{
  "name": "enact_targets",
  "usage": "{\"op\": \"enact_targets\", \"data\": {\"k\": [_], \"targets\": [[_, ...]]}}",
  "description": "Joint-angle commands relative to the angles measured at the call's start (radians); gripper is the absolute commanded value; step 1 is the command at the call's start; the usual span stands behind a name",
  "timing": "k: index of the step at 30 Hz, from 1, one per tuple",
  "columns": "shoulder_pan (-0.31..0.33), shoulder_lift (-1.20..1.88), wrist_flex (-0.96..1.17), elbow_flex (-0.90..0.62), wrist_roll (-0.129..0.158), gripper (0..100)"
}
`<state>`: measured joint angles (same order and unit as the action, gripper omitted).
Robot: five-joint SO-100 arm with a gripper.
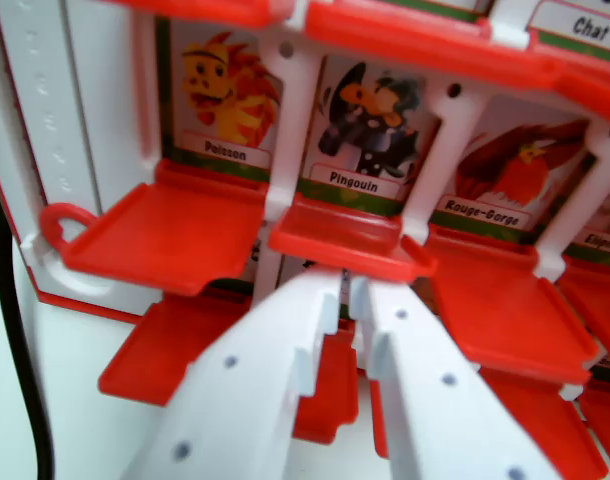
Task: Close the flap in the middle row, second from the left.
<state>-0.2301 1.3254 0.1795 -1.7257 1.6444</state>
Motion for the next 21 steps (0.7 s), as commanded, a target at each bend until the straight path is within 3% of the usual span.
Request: {"op": "enact_targets", "data": {"k": [1,21], "targets": [[-0.011,0.015,-0.017,0.130,-0.006,0],[0.003,-0.083,-0.003,0.255,0.002,0]]}}
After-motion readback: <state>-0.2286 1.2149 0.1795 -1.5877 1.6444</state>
